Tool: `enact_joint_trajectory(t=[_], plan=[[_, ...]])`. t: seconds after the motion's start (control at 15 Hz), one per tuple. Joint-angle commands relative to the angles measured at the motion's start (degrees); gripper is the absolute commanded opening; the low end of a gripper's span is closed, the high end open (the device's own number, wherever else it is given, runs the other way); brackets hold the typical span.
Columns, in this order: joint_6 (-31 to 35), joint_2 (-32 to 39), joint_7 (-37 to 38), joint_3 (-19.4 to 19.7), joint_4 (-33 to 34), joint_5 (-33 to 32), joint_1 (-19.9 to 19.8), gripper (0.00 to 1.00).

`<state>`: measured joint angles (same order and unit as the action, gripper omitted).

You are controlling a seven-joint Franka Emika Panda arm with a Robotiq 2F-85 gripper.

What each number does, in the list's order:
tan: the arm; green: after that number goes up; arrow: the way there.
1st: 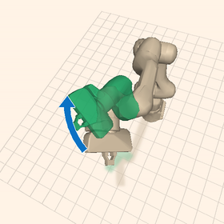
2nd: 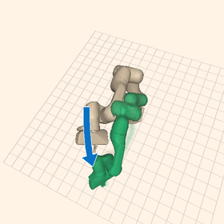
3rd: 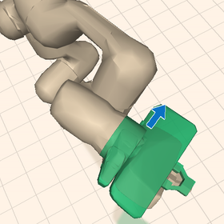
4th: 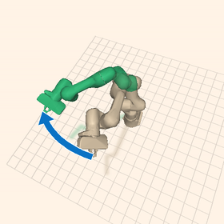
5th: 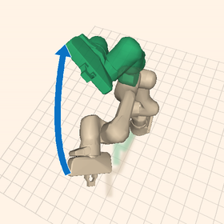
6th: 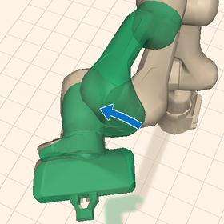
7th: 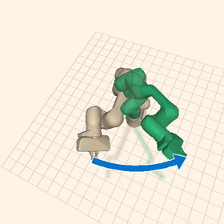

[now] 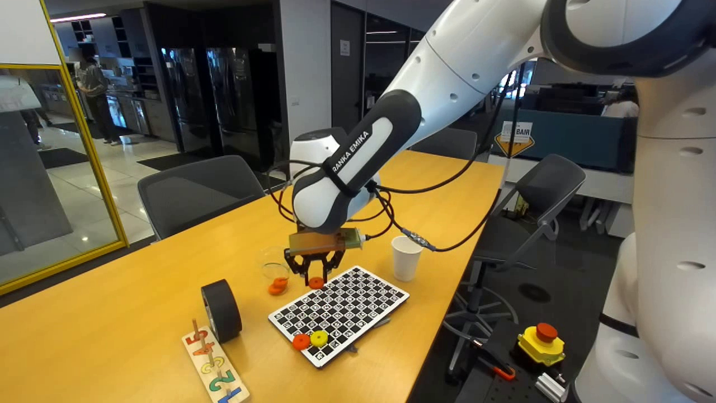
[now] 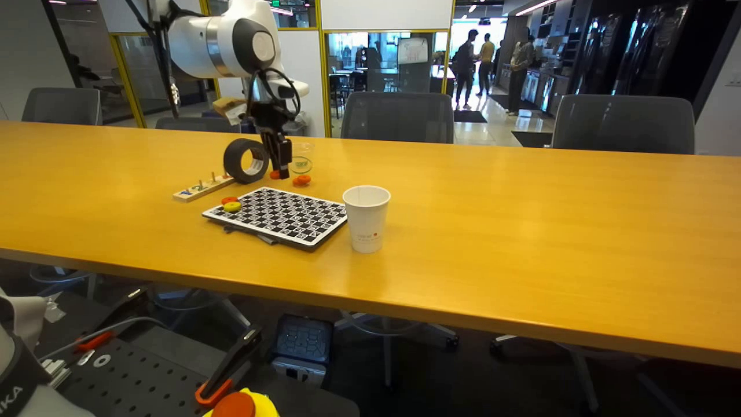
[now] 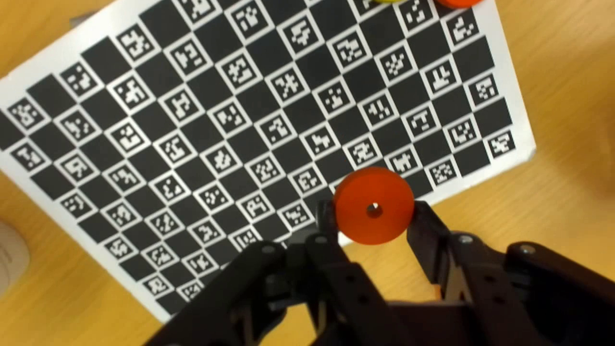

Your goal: Put two orange rings in the white cup and the rest in the clear cup

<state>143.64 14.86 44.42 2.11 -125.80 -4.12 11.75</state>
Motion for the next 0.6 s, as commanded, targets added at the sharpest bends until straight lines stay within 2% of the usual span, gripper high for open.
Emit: enact_joint_trajectory(t=[0.0,0.53], plan=[[-3.5,-2.0,-0.9,0.0,4.6,-3.0,-0.9,0.19],[-3.2,3.1,-6.5,-1.4,14.6,-2.1,-1.7,0.19]])
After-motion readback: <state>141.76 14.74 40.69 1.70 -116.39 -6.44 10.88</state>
